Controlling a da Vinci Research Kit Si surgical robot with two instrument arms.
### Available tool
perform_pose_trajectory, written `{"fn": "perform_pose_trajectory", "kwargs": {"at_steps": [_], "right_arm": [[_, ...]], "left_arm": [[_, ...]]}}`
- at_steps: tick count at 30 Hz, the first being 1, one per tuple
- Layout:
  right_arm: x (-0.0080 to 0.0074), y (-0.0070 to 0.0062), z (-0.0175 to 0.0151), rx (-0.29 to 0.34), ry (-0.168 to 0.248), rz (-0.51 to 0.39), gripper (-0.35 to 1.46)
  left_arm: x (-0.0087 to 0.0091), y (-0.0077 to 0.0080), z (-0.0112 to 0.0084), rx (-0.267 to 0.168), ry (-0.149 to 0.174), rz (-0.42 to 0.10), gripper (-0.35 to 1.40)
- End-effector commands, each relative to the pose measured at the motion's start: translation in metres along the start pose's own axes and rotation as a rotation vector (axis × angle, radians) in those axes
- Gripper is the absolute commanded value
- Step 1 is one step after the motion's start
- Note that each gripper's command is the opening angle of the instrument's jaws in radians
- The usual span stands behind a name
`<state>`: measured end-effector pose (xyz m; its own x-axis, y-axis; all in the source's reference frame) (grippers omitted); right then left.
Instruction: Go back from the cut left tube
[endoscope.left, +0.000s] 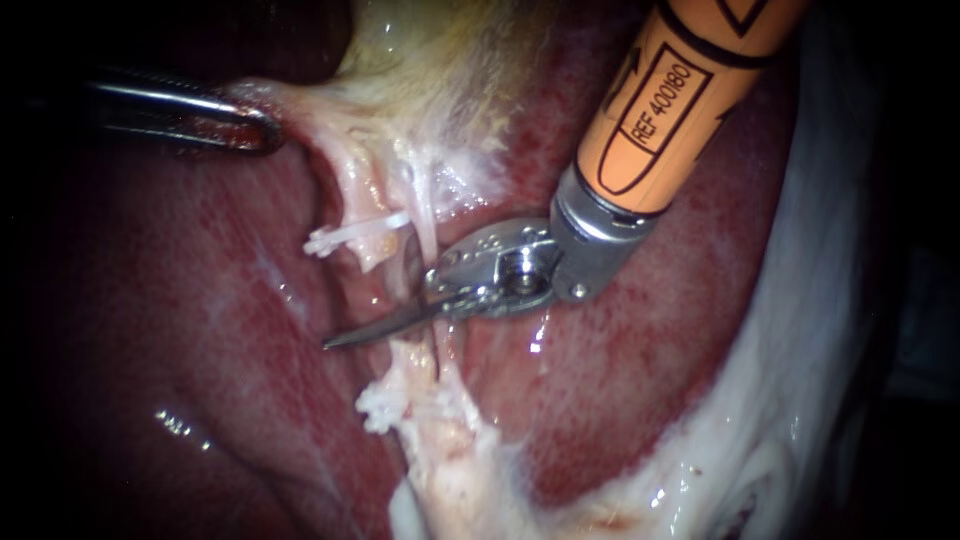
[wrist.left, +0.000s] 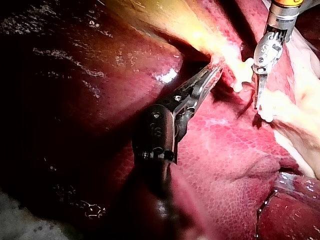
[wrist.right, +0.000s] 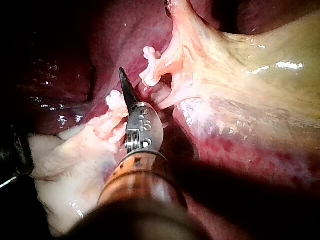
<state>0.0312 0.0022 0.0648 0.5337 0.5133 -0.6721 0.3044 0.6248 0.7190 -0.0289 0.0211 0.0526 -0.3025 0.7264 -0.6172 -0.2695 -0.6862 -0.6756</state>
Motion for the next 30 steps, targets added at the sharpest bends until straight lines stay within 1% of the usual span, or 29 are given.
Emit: {"fn": "perform_pose_trajectory", "kwargs": {"at_steps": [1,3,4,6,7,8,9,11,15,17,19,22,23,25,27,29,30], "right_arm": [[0.0000,-0.0001,-0.0001,0.001,-0.001,-0.001,-0.35],[0.0001,-0.0002,0.0000,0.002,-0.001,-0.001,-0.35],[0.0001,-0.0003,0.0000,0.000,0.000,-0.001,-0.05],[0.0002,-0.0004,0.0001,-0.014,0.004,-0.001,0.63],[0.0002,-0.0004,0.0001,-0.027,0.005,-0.001,1.00],[0.0003,-0.0004,0.0002,-0.040,0.017,-0.002,1.16],[0.0003,-0.0004,0.0002,-0.053,0.027,-0.002,1.26],[0.0004,-0.0003,0.0003,-0.075,0.043,-0.001,1.36],[0.0003,-0.0004,0.0002,-0.085,0.046,-0.001,1.42],[0.0002,-0.0007,-0.0001,-0.094,0.049,-0.001,1.42],[0.0000,-0.0013,-0.0008,-0.116,0.056,-0.001,1.43],[-0.0003,-0.0028,-0.0024,-0.176,0.077,0.011,1.43],[-0.0004,-0.0034,-0.0032,-0.200,0.084,0.006,1.43],[-0.0006,-0.0049,-0.0052,-0.270,0.098,-0.020,1.43],[-0.0010,-0.0062,-0.0072,-0.379,0.112,-0.055,1.43],[-0.0014,-0.0072,-0.0089,-0.459,0.114,-0.091,1.43],[-0.0018,-0.0078,-0.0097,-0.492,0.097,-0.119,1.43]], "left_arm": [[0.0000,0.0000,0.0000,-0.001,0.000,0.000,-0.35],[0.0000,0.0000,0.0000,-0.001,0.000,0.000,-0.35],[0.0000,-0.0001,0.0000,-0.001,0.000,0.000,-0.35],[0.0000,-0.0001,0.0000,-0.001,0.000,0.001,-0.35],[0.0000,-0.0001,0.0000,-0.001,0.000,0.001,-0.35],[0.0000,-0.0001,-0.0001,-0.001,0.000,0.001,-0.35],[0.0000,-0.0001,-0.0001,-0.001,0.000,0.001,-0.35],[0.0000,-0.0001,0.0000,-0.001,0.000,0.001,-0.35],[-0.0001,-0.0002,0.0000,-0.002,0.000,0.001,-0.35],[-0.0001,-0.0002,0.0000,-0.002,0.000,0.001,-0.35],[-0.0001,-0.0002,0.0000,-0.002,0.000,0.001,-0.35],[-0.0001,-0.0003,0.0000,-0.002,0.000,0.001,-0.35],[-0.0001,-0.0003,0.0000,-0.002,0.000,0.001,-0.35],[-0.0001,-0.0003,0.0000,-0.002,0.000,0.001,-0.35],[-0.0002,-0.0004,0.0000,-0.002,0.000,0.001,-0.35],[-0.0002,-0.0004,0.0000,-0.002,0.000,0.001,-0.35],[-0.0002,-0.0004,0.0000,-0.002,0.000,0.001,-0.35]]}}
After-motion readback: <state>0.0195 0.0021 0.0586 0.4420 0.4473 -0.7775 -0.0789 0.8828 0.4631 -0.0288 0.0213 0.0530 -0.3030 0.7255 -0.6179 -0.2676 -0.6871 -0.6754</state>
